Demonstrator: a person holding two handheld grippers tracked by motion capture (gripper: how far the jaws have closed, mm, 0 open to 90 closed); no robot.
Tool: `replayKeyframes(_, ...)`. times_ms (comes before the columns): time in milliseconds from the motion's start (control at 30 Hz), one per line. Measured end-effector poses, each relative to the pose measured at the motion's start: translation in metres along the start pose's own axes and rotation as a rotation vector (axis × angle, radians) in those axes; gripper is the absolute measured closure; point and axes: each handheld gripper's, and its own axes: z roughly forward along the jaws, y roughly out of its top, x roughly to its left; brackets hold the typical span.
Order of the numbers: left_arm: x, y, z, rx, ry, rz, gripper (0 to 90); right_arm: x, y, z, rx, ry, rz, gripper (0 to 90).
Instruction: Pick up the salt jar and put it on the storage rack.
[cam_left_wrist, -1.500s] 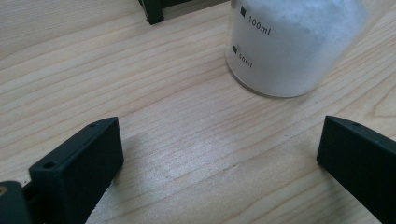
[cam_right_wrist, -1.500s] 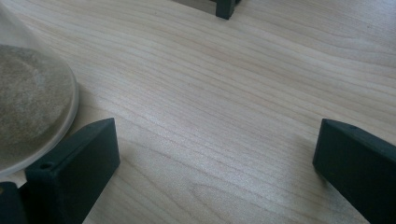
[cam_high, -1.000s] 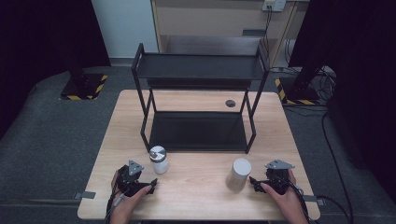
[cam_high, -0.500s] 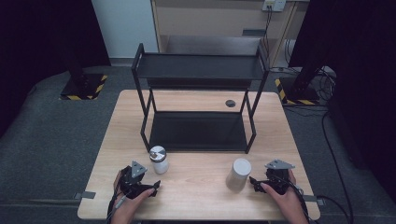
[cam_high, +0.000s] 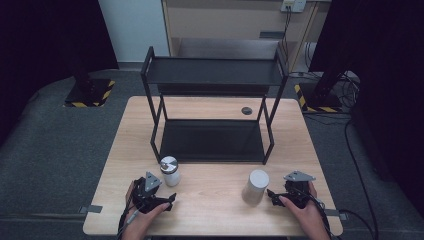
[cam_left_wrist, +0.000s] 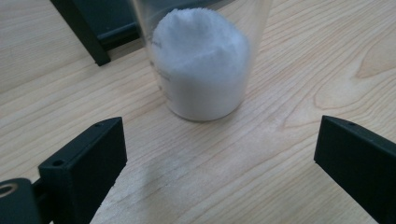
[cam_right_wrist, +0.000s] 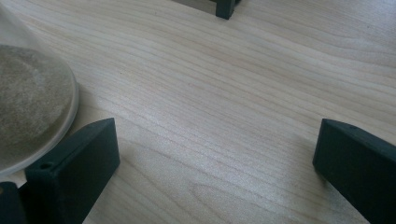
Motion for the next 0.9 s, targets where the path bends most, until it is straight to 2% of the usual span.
replayKeyframes(300,-0.003,0.001,0.003,-0.037,-0.007,0.003,1.3,0.0,0.0,0.0,0.0,0.0,0.0,1.2)
replayKeyframes(500,-0.008,0.002,0.006,-0.058,0.018,0.009,1.3,0.0,0.0,0.0,0.0,0.0,0.0,1.2)
replayKeyframes(667,-0.007,0.0,0.008,-0.079,0.032,-0.011,1.3,0.0,0.0,0.0,0.0,0.0,0.0,1.2)
replayKeyframes(800,-0.006,-0.003,0.01,-0.115,0.04,-0.018,1.7,0.0,0.0,0.0,0.0,0.0,0.0,1.2)
replayKeyframes(900,-0.003,-0.005,0.013,-0.144,0.032,-0.016,1.7,0.0,0.0,0.0,0.0,0.0,0.0,1.2)
